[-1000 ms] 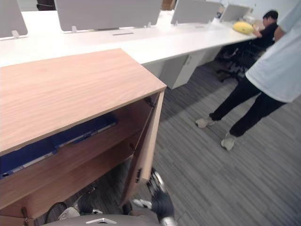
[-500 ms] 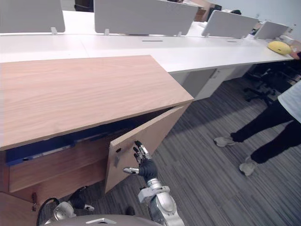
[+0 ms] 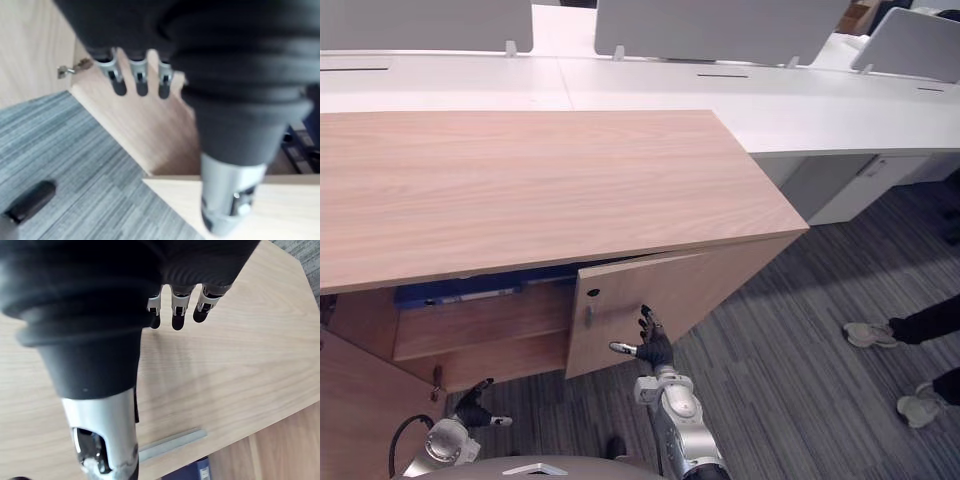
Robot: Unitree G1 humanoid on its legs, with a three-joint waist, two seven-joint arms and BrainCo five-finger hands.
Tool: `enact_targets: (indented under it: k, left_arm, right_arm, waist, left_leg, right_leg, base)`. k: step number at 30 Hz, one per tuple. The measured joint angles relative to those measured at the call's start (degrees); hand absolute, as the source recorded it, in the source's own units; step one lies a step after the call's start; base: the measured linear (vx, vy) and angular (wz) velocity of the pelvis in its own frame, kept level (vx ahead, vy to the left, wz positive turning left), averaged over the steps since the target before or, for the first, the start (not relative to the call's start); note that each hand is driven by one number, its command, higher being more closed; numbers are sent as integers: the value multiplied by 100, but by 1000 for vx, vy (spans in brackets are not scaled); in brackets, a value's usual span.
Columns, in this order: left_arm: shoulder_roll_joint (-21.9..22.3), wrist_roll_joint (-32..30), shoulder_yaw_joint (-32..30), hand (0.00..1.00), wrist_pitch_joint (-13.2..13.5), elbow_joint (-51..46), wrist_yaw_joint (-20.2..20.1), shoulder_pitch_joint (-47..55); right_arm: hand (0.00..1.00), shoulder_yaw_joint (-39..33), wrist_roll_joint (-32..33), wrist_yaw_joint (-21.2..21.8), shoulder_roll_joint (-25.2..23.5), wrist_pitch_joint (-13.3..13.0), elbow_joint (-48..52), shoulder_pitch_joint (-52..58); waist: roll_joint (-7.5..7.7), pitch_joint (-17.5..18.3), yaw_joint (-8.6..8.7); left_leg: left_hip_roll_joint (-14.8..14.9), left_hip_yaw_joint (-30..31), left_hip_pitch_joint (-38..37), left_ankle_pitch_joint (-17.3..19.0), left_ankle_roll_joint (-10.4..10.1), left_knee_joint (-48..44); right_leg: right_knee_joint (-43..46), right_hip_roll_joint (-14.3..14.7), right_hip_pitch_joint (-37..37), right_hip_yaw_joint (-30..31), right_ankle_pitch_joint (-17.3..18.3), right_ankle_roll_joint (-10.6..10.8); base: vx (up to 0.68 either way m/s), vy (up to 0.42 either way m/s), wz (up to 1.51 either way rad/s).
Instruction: Walk over to the cabinet, pick up the folder, carry it to the office cabinet, place the folder inside the office cabinet, then close the office cabinet door
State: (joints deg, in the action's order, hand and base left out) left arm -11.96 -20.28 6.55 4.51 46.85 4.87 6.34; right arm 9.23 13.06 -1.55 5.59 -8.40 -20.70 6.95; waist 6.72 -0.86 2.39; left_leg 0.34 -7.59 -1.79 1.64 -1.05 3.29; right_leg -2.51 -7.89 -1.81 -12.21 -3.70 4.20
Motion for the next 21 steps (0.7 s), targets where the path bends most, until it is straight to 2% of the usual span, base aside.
enact_targets:
  k: [7, 10, 16, 19, 21]
  left_arm:
    - [208, 0, -115, 0, -8, 367, 127, 21]
    - [302, 1, -205, 0, -14, 473, 234, 19]
    - [365, 137, -321, 0, -14, 675, 373, 18]
    - [420, 255, -417, 0, -16, 730, 492, 16]
    - [408, 384, -428, 0, -15, 739, 500, -4]
  right_arm:
    - [0, -148, -975, -112, -83, 9, -762, -39]
    - [0, -155, -1518, -164, -82, 16, -1430, -20]
    - [0, -182, -1830, -286, -79, 117, -2402, 31]
    - [0, -381, -1991, -394, -93, 134, -2701, 51]
    - [0, -426, -1998, -481, -93, 142, -2822, -39]
  waist:
    - [-100, -69, -50]
    - [-158, -115, -41]
    - [-187, -134, -46]
    - [-260, -173, -40]
    - [-209, -184, -30]
  left_leg:
    - [0, 180, -42, -147, -1, 104]
    - [7, 272, -52, -222, -16, 119]
    - [48, 152, -133, -272, -51, 159]
    - [42, 38, -133, -272, -50, 159]
    - [39, 16, -20, -299, -68, 155]
  right_leg:
    - [-9, -2, 98, -146, 1, 1]
    - [-3, -1, 151, -211, 9, 26]
    - [90, 21, 169, -66, 40, 56]
    - [192, 13, 50, 83, 69, 101]
    - [528, -10, -232, 182, 153, 183]
  base:
    - [-60, -25, 16]
    - [-80, -26, 13]
    - [-93, -17, -9]
    - [-90, 8, -20]
    - [-76, 1, -6]
